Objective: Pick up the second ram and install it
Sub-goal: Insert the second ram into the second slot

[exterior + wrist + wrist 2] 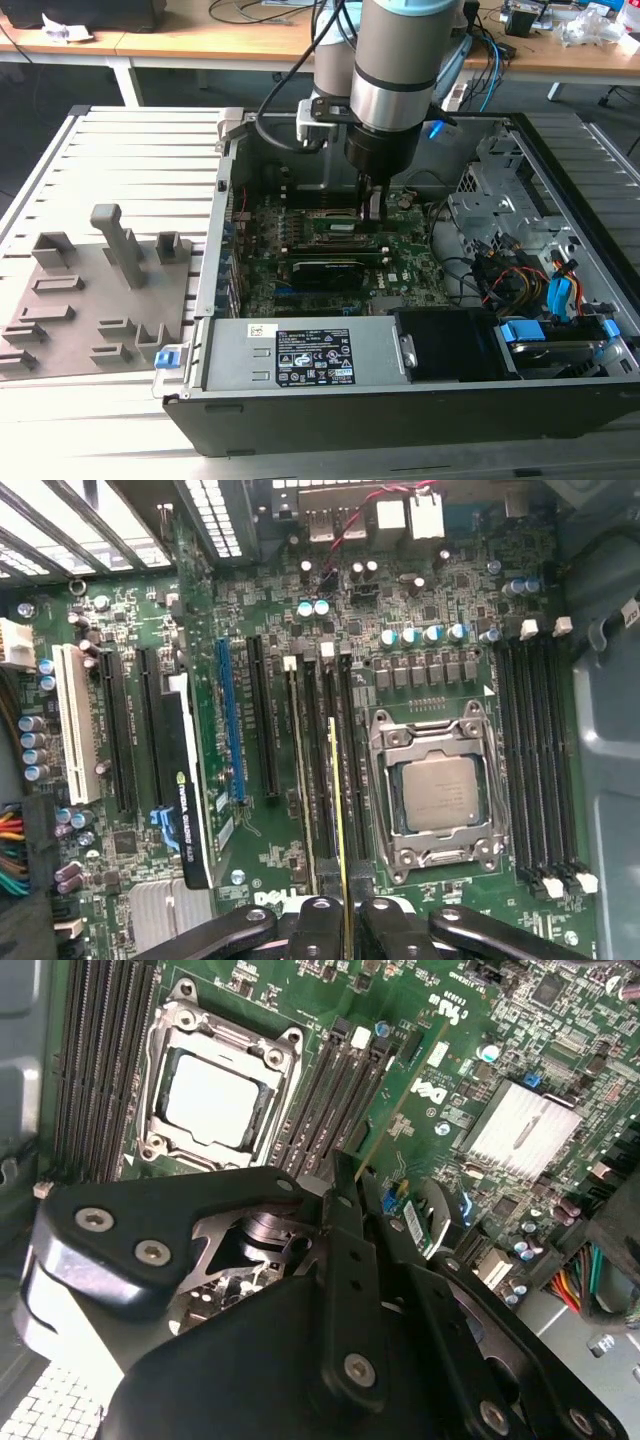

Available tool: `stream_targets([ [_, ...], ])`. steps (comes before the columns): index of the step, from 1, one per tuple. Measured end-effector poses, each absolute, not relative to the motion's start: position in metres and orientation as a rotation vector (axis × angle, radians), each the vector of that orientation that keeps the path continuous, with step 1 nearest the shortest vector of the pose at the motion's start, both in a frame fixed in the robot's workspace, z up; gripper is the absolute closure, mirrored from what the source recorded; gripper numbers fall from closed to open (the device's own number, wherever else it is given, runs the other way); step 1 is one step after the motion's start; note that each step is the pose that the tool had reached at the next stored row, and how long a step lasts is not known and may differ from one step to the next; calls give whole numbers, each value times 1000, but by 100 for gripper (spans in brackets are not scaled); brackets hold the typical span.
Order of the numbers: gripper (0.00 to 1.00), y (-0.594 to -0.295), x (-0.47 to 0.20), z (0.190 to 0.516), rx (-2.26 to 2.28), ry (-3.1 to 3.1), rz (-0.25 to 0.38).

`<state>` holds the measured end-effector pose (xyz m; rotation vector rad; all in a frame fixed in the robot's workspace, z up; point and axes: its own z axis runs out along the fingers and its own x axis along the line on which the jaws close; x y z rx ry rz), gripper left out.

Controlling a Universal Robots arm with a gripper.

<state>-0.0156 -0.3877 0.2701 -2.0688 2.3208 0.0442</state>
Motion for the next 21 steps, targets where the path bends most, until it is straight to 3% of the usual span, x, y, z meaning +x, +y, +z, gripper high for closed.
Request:
stream_targets([
  [21,86,-388,-21,250,-2094,2298,45],
])
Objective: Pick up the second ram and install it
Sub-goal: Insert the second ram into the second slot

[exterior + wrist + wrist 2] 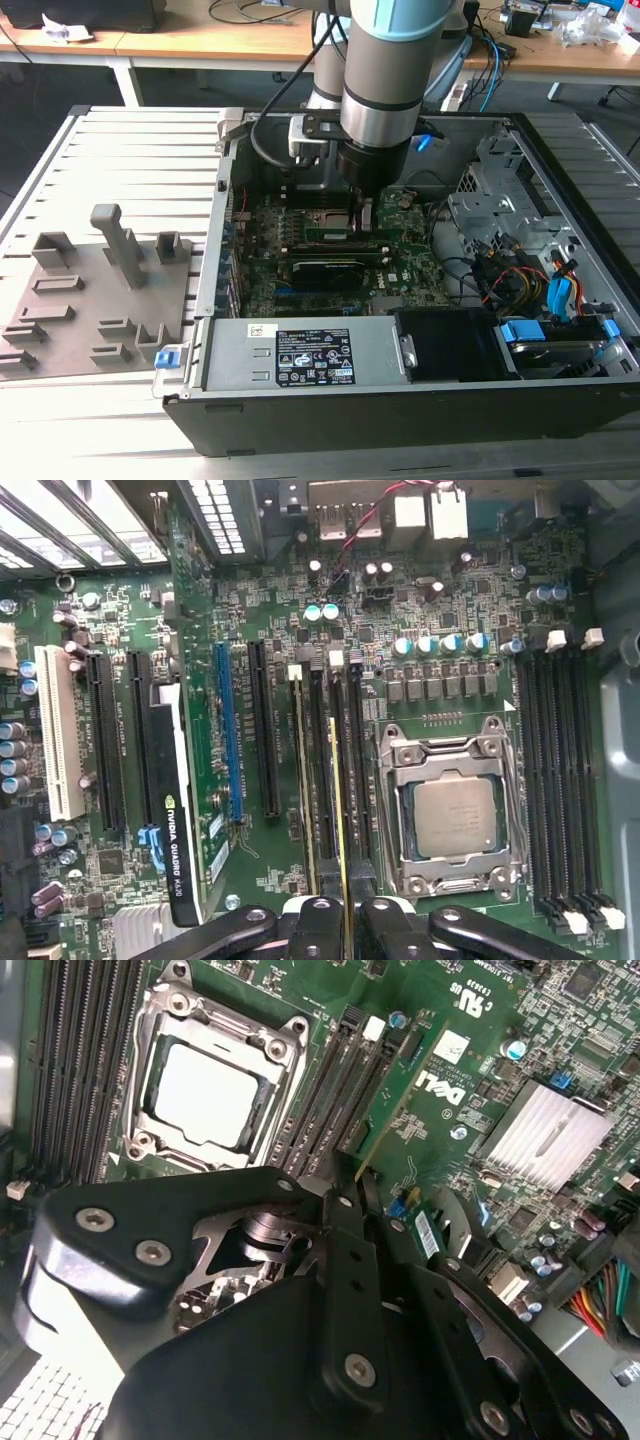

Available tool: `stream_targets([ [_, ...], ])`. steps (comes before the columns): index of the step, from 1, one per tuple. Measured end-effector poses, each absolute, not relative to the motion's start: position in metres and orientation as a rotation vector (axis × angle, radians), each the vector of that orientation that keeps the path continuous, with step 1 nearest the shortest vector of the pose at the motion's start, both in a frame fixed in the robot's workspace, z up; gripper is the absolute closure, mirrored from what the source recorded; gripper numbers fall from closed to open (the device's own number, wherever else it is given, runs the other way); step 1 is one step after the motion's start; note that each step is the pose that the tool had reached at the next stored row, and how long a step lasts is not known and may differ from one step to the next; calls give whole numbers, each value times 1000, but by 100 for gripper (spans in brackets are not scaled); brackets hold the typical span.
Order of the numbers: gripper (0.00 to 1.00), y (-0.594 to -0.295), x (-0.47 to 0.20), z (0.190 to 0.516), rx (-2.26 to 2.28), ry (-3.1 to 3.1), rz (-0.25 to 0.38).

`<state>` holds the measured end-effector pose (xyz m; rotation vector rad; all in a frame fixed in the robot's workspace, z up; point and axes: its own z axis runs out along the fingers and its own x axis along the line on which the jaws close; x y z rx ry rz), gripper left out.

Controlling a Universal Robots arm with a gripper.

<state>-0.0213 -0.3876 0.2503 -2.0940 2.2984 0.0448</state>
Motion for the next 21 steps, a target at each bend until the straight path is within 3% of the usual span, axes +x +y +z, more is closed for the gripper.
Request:
stream_targets([
  [21,86,-380,-42,225,-2097,2292,50],
])
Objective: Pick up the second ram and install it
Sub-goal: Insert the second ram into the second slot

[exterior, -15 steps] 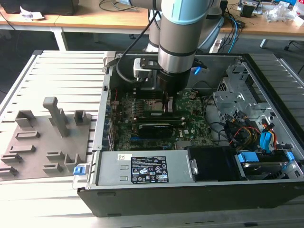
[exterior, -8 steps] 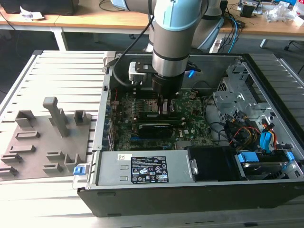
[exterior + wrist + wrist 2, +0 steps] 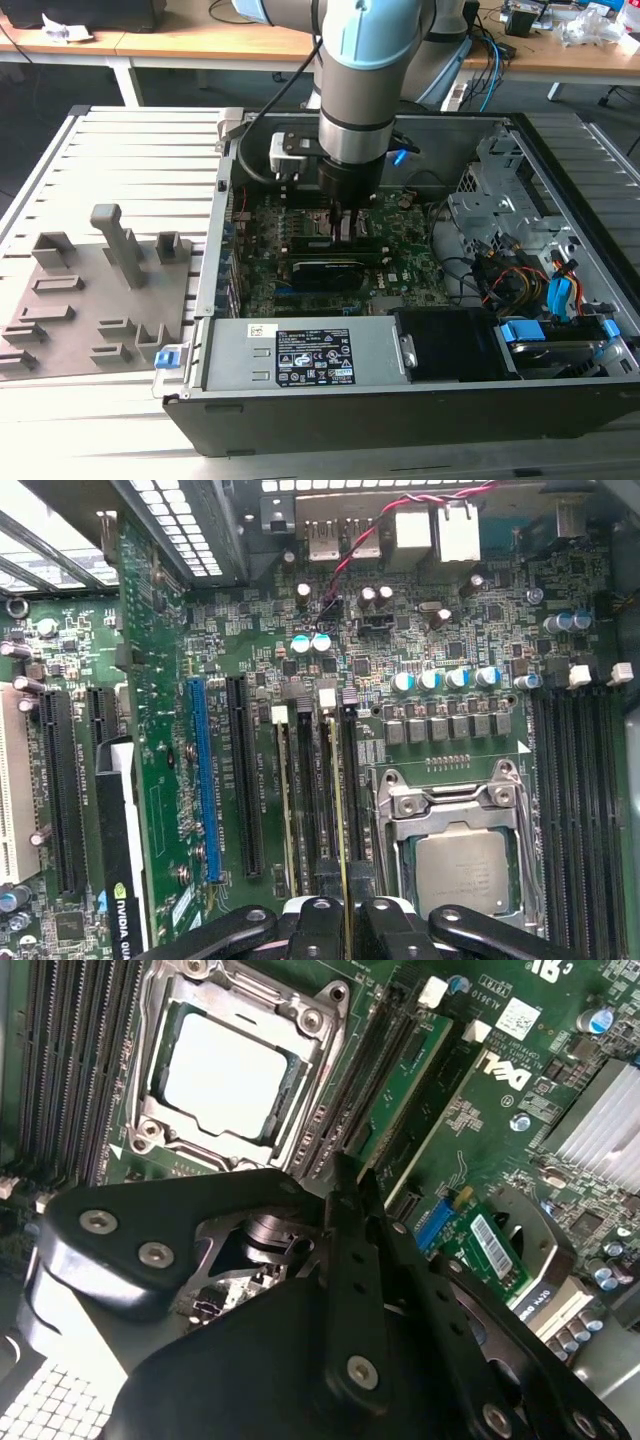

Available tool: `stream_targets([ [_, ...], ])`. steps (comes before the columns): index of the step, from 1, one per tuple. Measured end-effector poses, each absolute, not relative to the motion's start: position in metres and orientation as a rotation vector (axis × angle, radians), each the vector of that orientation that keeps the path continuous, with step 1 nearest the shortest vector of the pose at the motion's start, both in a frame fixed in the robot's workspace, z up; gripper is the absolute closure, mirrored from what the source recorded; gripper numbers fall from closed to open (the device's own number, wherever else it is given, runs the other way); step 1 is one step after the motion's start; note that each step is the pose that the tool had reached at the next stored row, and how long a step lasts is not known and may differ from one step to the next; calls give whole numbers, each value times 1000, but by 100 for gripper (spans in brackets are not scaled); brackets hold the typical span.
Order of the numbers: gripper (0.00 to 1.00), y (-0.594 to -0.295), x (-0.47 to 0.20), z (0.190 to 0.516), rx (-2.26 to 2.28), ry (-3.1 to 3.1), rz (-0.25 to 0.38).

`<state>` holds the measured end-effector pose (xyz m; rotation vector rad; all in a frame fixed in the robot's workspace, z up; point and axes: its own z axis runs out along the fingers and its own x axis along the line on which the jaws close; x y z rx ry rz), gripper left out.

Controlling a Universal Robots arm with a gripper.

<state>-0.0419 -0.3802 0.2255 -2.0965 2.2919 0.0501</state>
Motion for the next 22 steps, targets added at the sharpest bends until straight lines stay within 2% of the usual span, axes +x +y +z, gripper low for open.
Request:
stream_targets([
  [22,86,-380,-44,217,-2103,2285,50],
])
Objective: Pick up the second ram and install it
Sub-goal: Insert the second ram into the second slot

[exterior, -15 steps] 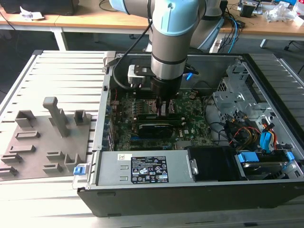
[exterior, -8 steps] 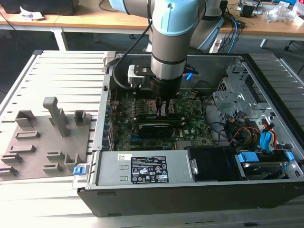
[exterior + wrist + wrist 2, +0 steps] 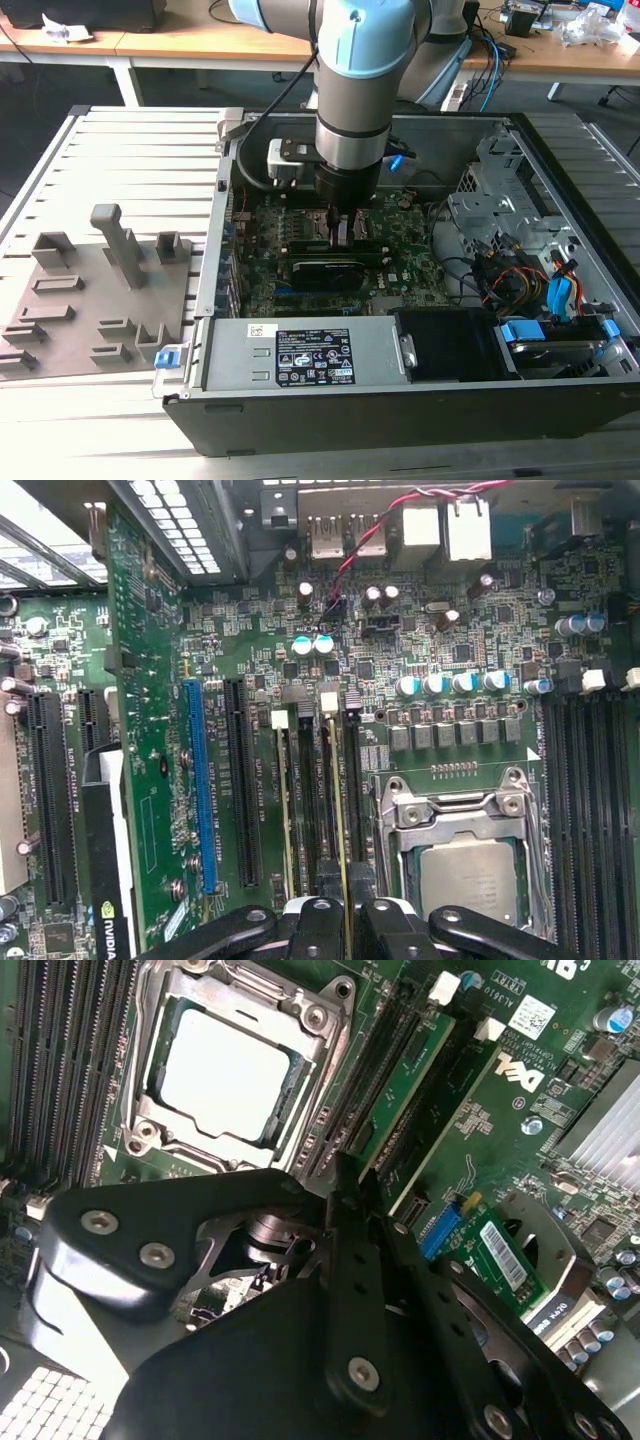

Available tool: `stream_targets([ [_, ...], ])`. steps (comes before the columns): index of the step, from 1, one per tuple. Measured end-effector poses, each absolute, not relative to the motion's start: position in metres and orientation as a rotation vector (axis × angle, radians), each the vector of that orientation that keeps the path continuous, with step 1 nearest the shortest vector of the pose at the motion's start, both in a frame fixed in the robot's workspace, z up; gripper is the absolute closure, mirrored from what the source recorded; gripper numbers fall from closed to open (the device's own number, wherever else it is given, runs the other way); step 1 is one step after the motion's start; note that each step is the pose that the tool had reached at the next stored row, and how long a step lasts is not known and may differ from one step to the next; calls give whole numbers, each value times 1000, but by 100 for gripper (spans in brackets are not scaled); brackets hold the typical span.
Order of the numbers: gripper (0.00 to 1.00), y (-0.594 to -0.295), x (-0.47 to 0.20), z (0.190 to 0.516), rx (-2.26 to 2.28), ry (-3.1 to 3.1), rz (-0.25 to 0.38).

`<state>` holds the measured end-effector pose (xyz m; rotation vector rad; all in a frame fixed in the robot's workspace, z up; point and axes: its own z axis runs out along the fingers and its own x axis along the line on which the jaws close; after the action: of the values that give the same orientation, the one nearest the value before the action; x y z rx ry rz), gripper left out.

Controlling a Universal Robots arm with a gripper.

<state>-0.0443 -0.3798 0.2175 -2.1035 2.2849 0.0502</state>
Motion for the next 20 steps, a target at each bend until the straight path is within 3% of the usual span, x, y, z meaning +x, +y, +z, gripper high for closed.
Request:
stream_targets([
  [6,85,-380,-44,217,-2103,2285,50],
  [7,78,-380,-44,220,-2103,2285,50],
  [11,78,-380,-44,238,-2104,2285,50],
  [12,78,-377,-44,256,-2106,2288,44],
  [13,89,-374,-44,272,-2108,2290,39],
  [15,89,-372,-44,292,-2108,2290,39],
  [20,89,-372,-44,292,-2108,2290,38],
])
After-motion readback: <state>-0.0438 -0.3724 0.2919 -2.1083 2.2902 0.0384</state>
